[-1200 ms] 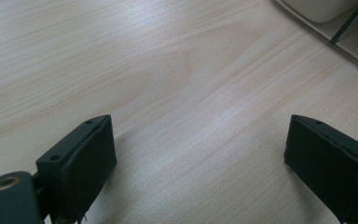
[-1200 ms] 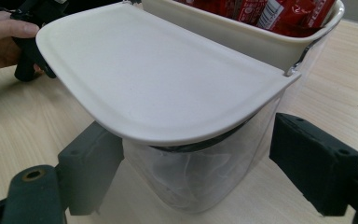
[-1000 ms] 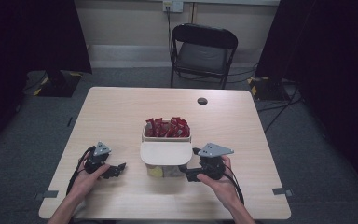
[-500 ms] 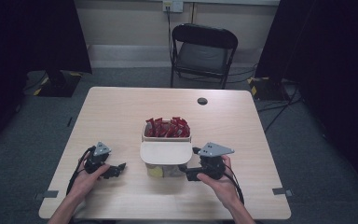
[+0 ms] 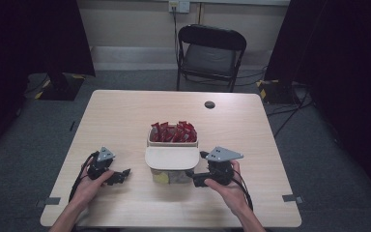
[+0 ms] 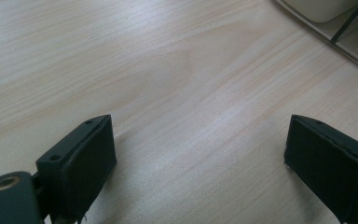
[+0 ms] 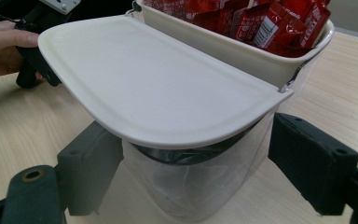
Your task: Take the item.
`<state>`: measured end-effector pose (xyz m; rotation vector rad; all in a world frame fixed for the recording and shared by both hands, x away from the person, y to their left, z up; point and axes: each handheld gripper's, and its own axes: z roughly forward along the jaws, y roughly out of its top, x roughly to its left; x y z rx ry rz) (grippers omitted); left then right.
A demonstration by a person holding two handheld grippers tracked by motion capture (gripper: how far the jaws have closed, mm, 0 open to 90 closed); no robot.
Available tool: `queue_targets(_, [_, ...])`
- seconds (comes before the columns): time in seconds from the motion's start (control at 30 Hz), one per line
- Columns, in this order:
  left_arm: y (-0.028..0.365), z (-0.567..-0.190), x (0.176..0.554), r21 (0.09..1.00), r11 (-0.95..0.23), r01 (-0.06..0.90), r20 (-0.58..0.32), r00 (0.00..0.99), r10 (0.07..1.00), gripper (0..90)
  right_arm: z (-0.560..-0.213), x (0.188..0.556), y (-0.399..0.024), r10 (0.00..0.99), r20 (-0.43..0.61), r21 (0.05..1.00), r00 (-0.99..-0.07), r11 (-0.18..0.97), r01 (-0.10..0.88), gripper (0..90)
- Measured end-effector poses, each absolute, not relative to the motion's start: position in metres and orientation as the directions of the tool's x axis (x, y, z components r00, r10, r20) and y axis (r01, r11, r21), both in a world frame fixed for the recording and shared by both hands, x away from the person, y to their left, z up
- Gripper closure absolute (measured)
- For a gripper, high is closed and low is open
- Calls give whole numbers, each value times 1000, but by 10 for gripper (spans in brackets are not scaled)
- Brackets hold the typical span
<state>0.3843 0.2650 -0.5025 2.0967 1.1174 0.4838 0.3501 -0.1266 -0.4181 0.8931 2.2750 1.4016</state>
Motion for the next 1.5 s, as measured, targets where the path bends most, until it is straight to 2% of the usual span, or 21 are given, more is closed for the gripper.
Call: queue_targets(1.5, [265,-503,384,731,-382,566,1,559,829,81,-411,353,-125,644,48,883,-763,330,334,167])
